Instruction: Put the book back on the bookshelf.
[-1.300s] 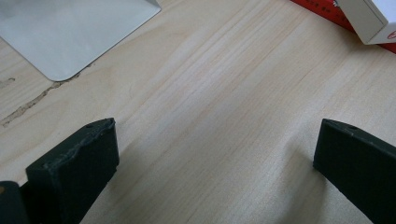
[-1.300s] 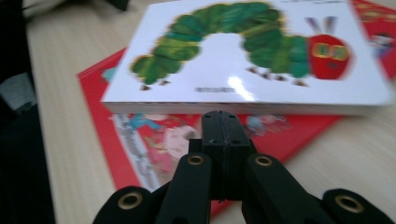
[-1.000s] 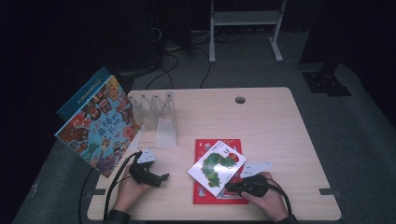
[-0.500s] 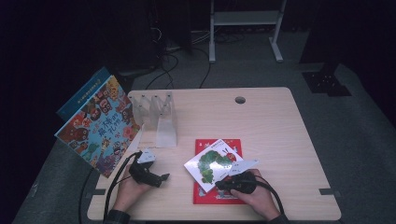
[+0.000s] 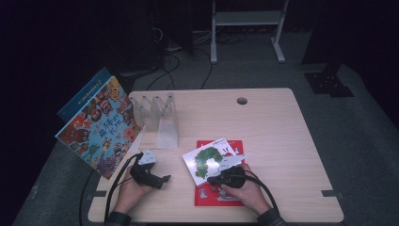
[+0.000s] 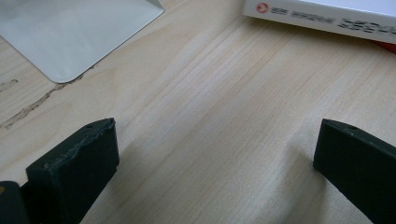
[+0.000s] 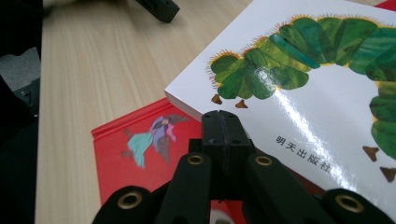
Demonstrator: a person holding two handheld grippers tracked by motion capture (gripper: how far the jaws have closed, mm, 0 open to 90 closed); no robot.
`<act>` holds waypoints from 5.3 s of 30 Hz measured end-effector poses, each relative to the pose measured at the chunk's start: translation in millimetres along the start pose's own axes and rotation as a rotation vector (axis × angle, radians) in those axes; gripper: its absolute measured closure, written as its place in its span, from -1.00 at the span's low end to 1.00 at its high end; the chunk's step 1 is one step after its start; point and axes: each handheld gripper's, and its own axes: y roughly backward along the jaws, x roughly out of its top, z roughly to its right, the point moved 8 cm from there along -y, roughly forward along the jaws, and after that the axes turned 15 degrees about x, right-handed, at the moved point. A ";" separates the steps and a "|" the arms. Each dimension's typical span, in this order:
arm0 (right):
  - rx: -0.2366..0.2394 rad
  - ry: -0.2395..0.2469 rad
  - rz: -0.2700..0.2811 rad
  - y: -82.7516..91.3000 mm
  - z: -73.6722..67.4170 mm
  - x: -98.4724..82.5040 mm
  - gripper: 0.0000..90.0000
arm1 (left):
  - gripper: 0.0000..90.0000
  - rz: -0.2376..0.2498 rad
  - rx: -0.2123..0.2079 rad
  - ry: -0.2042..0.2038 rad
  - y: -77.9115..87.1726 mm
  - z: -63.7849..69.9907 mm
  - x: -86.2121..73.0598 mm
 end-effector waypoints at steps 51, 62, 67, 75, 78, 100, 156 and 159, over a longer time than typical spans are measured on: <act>-0.225 -0.238 0.125 53.8 103.1 2.7 -0.17 | -1.00 -0.018 -0.284 -0.070 -43.1 59.6 83.6; -0.219 -0.211 0.118 55.0 75.1 -10.3 -0.14 | -1.00 -0.041 -0.340 -0.104 -34.6 76.5 78.9; -0.283 -0.153 0.103 66.9 56.6 -11.8 0.05 | -1.00 -0.066 -0.344 -0.099 -31.6 73.8 75.4; -0.185 -0.041 0.077 46.2 9.3 -14.4 0.62 | -1.00 -0.084 -0.366 -0.073 -33.1 72.8 73.9; -0.130 -0.015 0.040 31.7 -3.4 -17.4 0.77 | -1.00 -0.089 -0.379 -0.060 -34.3 72.5 73.3; -0.061 0.055 -0.005 -0.8 -19.8 -13.9 0.99 | -1.00 -0.153 -0.395 -0.041 -36.1 76.2 78.7; -0.077 0.057 -0.002 -5.8 -3.3 -2.5 0.95 | 0.39 0.095 -0.482 -0.157 20.2 99.9 116.7; -0.080 0.061 -0.002 -5.9 -3.5 -2.6 0.95 | 0.46 0.096 -0.491 -0.163 17.9 102.9 116.3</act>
